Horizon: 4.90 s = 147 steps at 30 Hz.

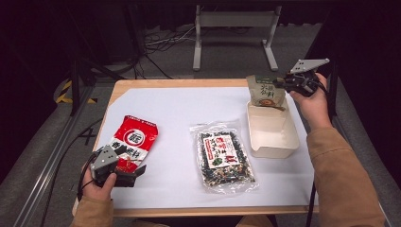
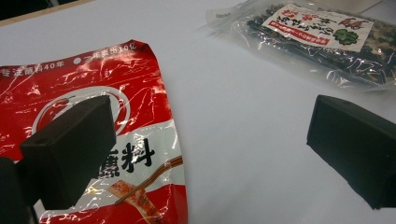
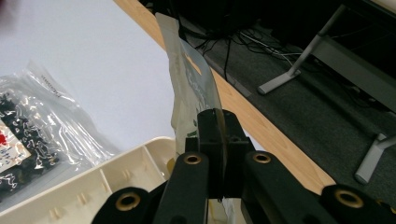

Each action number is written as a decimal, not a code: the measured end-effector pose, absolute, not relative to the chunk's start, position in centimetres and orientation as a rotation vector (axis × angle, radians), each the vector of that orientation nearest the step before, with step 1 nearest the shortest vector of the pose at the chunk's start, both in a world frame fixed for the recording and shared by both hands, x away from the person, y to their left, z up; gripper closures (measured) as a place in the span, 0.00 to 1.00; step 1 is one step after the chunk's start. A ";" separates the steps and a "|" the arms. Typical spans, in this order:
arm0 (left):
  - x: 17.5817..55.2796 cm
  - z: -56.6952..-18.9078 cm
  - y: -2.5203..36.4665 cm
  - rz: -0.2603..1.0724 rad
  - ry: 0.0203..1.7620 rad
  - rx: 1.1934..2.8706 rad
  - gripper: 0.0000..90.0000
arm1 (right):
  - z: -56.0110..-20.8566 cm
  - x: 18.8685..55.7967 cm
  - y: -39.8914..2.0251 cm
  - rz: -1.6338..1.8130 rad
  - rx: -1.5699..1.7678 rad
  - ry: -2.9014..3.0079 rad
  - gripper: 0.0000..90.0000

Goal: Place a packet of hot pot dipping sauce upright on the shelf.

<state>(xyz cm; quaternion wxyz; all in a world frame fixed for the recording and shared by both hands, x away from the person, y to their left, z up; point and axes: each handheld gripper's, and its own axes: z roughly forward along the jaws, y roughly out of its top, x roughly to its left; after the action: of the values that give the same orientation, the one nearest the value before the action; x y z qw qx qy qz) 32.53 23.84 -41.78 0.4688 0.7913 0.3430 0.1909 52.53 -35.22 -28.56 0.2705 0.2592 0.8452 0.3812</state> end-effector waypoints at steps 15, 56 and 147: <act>32.6 -41.8 23.9 0.466 0.842 1.939 0.02 | -30.1 53.0 -33.8 0.979 0.723 2.316 0.99; 33.7 -41.4 21.7 0.452 0.815 1.952 0.06 | -28.3 48.2 -36.8 1.090 0.915 2.094 0.45; 38.1 -39.8 31.6 0.418 1.179 2.004 0.25 | -35.5 35.8 -27.1 1.362 0.644 2.403 0.62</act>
<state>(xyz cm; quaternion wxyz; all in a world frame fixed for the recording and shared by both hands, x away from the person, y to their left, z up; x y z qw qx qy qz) 38.14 31.62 -39.81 0.3797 0.7848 0.4616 0.1637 35.76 -27.10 -35.47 0.1519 0.2243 0.8374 0.4747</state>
